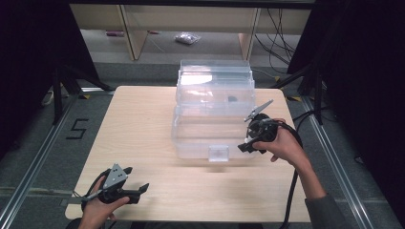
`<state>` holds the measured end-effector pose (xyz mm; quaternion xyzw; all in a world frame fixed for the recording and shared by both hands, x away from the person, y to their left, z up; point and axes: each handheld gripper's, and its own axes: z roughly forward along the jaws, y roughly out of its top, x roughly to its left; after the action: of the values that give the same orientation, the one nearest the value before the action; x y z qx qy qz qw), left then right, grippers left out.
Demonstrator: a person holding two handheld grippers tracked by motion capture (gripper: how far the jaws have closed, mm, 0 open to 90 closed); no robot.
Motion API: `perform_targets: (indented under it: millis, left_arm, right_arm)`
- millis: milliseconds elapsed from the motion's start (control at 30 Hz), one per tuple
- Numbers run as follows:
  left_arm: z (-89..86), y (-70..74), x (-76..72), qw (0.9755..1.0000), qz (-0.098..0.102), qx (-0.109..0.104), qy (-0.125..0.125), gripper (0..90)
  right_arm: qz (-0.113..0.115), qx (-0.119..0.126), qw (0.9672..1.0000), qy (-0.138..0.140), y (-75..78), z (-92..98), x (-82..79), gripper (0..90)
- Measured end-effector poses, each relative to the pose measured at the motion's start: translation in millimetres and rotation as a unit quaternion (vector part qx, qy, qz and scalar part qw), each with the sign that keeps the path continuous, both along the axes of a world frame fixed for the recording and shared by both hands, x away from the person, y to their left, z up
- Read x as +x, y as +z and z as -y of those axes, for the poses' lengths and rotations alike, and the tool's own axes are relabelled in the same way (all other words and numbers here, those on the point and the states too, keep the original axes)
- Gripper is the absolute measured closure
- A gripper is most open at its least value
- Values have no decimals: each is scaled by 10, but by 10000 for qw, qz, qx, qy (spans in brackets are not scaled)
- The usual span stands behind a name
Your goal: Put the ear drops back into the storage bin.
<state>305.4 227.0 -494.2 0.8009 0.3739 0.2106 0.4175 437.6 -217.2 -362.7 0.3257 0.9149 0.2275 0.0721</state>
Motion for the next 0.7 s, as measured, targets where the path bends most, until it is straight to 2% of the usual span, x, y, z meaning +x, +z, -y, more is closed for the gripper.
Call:
perform_targets:
  millis: [33, 67, 133, 167, 233, 267, 300, 333, 367, 467, 533, 567, 600, 667, 700]
  left_arm:
    - [8, -4, -1, 10000, 8, -52, 16, 151]
    - [7, -3, -2, 10000, 7, -45, 19, 151]
    - [7, -3, -2, 10000, 6, -46, 22, 151]
    - [13, -7, -2, 9999, 9, -111, 32, 151]
    - [13, -7, -2, 9999, 8, -110, 33, 151]
    - [7, -4, -2, 10000, 6, -45, 23, 151]
    - [9, -5, -2, 10000, 13, -49, 22, 151]
    - [9, -4, -2, 10000, 13, -46, 18, 151]
    - [9, -5, -3, 10000, 13, -51, 31, 151]
    - [8, -4, -3, 10000, 13, -45, 25, 151]
    - [9, -4, -3, 10000, 14, -46, 24, 151]
    - [10, -4, -3, 10000, 15, -44, 20, 151]
    - [10, -5, -3, 10000, 16, -46, 20, 151]
    - [8, -5, -4, 10000, 15, -49, 26, 151]
    - [16, -8, -5, 9999, 24, -108, 47, 151]
  right_arm:
    - [-43, 60, 9999, -91, -7, 1, -72, 306]
    - [50, 123, 9999, 31, -22, 7, -81, 305]
    - [29, 140, 9999, 26, -28, 7, -106, 302]
    - [51, 221, 9997, 36, -58, 5, -159, 297]
    - [12, 195, 9998, -57, -60, 5, -188, 295]
    - [6, 256, 9997, -23, -75, 5, -212, 291]
    - [120, 303, 9994, 89, -93, 15, -229, 287]
    - [44, 325, 9995, -6, -100, 11, -265, 285]
    - [123, 351, 9993, 68, -111, 20, -272, 284]
    - [127, 430, 9990, 36, -144, 26, -343, 276]
    - [235, 504, 9984, 104, -173, 30, -373, 267]
    - [188, 508, 9985, 57, -181, 24, -398, 262]
    - [303, 564, 9979, 93, -208, 13, -414, 250]
    - [316, 535, 9979, 158, -220, 14, -425, 241]
    - [293, 540, 9981, 95, -225, 10, -446, 236]
